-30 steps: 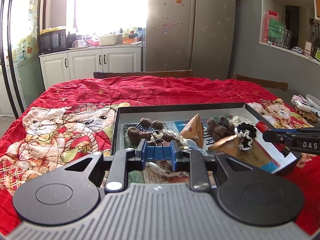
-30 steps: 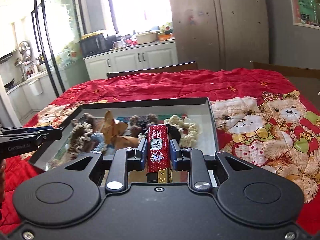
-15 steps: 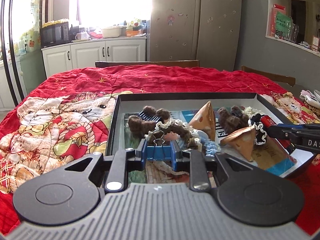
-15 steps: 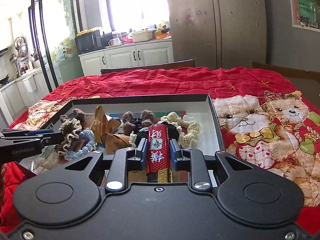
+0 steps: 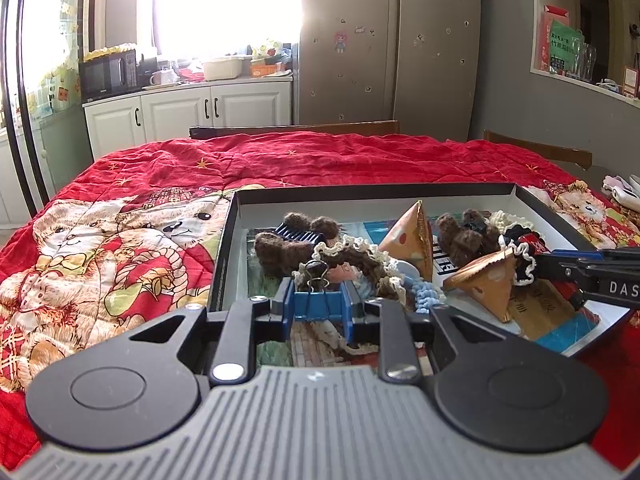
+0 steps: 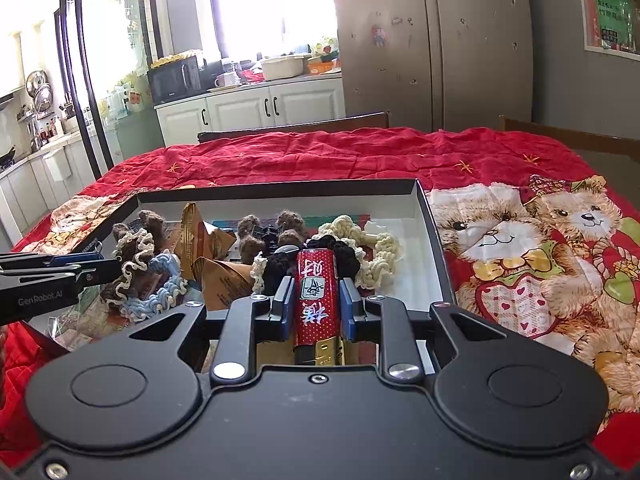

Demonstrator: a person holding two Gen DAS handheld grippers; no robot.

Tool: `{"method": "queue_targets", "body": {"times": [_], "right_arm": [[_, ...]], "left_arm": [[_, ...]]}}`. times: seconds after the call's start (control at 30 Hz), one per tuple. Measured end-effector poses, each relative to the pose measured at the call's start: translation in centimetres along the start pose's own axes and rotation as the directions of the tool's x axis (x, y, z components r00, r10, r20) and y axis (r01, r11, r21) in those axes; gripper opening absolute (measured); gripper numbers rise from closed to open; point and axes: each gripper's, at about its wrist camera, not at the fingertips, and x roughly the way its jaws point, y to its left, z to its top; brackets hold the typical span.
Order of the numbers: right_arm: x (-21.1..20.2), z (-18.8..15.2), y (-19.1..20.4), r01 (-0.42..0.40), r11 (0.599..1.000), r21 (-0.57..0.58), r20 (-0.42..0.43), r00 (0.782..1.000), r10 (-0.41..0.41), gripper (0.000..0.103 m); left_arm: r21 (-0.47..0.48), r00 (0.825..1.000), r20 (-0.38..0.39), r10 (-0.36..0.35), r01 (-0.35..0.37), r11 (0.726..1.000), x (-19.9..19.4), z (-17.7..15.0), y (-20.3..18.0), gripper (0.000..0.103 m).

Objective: Organize objects
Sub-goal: 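Carry the binder clip with the left gripper while the right gripper carries the red lighter over the box, then lower the clip into the box and open the left gripper while the right gripper lowers the lighter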

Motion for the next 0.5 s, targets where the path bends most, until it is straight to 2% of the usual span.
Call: {"method": "queue_targets", "body": {"times": [0.5], "right_arm": [[0.59, -0.27, -0.13, 0.005, 1.000, 0.004, -0.007, 1.000, -0.005, 0.023]], "left_arm": [[0.010, 1.000, -0.001, 0.006, -0.006, 1.000, 0.10, -0.14, -0.24, 0.028]]}}
